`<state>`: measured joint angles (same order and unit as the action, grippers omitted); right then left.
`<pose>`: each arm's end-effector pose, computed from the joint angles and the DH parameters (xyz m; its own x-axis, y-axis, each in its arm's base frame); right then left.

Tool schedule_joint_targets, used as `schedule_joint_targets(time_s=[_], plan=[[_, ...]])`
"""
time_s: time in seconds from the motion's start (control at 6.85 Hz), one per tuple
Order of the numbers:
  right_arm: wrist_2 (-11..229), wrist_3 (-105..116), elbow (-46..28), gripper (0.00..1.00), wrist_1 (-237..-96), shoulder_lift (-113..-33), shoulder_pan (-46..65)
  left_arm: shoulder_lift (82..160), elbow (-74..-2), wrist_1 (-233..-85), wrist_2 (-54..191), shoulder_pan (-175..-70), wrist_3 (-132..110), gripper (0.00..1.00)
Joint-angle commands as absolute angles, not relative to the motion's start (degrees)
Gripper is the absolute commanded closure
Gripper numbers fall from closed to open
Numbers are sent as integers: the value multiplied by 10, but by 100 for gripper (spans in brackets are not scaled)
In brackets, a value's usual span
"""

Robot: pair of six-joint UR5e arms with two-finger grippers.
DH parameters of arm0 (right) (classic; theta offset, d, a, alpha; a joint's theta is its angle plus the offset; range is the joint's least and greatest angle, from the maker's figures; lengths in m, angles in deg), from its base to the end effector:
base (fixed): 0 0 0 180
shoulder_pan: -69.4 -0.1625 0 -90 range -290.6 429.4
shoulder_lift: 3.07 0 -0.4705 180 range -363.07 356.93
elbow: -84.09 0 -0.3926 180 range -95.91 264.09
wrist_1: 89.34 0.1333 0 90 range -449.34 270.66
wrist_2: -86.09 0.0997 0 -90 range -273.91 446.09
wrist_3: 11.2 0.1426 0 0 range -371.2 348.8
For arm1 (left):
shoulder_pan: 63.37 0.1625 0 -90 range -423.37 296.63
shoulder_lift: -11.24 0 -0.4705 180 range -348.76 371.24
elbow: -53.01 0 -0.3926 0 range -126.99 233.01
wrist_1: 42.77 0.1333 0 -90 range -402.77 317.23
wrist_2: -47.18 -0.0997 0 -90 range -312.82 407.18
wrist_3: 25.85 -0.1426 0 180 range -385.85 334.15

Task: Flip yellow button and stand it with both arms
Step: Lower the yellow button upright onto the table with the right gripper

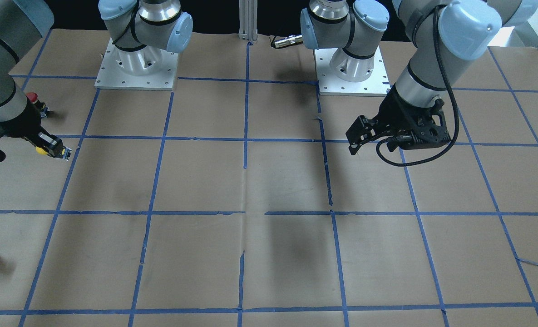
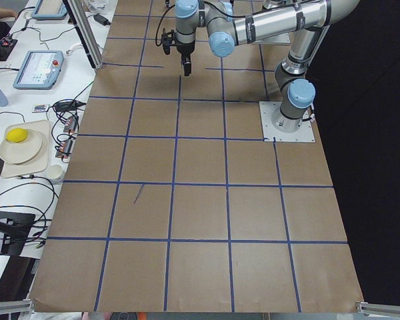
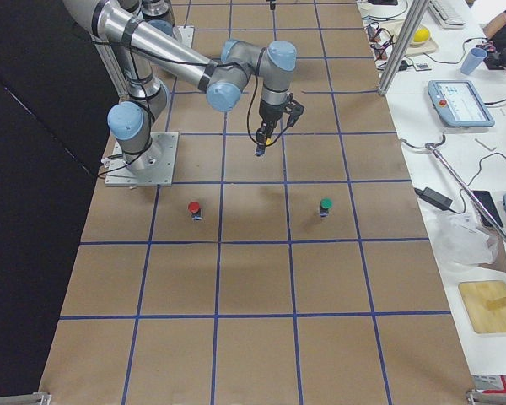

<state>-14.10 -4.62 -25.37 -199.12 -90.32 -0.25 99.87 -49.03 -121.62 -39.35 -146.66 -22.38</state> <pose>-0.0655 -0.4873 0.3396 -0.8795 0.4404 0.1804 0.4512 0.8922 0.0219 -0.0854 -0.4888 0.4187 -0.9825 -0.1760 0.0609 -0.1766 0.9843 -0.0047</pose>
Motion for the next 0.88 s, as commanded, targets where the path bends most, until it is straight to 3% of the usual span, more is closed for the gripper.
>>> schedule_joint_targets(time_s=[0.0, 0.44, 0.73], plan=[[-144, -116, -259, 94, -2056, -871, 65, 965, -454, -1298, -439, -1476, -228, 0], [-97, -327, -322, 97, -2251, -816, 163, 978, -448, -1285, -437, -1510, -219, 0], [-61, -383, -354, 96, -2285, -818, 222, 971, -446, -1285, -437, -1510, -222, 0]])
